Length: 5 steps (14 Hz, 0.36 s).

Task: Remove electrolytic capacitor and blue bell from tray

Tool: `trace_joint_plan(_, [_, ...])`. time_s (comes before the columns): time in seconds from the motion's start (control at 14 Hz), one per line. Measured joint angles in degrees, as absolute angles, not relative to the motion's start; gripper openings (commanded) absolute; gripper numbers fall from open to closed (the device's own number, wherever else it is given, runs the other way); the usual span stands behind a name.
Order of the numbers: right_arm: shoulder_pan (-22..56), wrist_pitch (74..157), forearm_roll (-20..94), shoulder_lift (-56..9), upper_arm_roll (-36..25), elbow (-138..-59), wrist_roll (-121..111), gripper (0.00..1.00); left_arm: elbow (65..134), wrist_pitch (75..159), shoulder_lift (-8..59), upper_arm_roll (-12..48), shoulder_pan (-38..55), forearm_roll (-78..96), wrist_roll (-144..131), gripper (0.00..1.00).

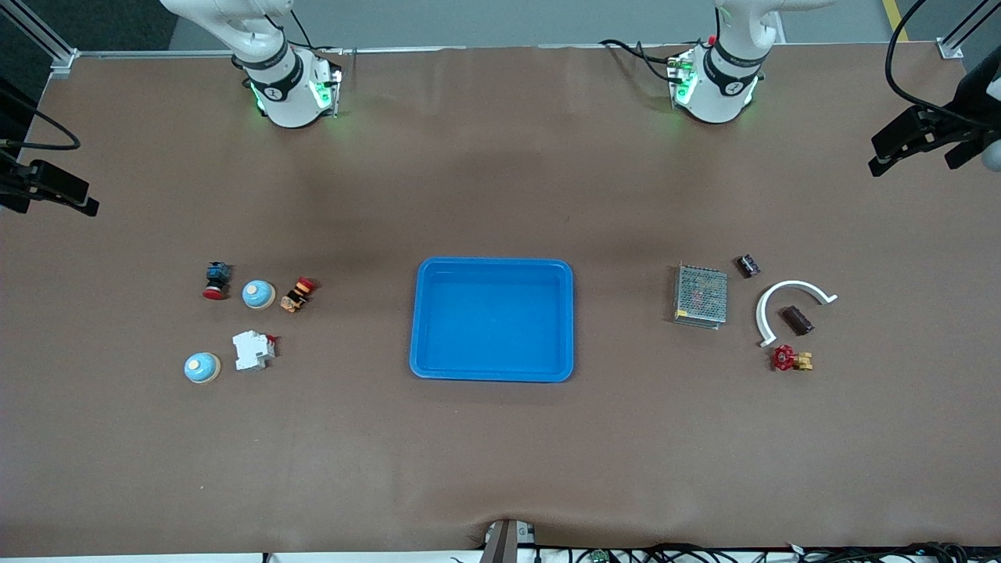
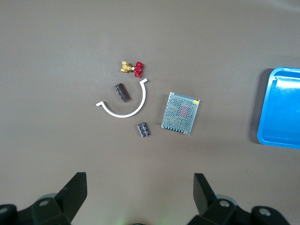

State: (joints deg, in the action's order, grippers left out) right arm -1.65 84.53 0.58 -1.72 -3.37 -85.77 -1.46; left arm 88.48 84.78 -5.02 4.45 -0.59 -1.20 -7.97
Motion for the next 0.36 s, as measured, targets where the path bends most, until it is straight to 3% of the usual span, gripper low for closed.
trace_joint_plan(0.36, [3.28, 84.5, 0.56, -1.72, -8.16, -85.77, -1.45, 1.0, 88.48, 84.78, -5.02, 4.57, -0.33, -1.2, -7.97, 1.0])
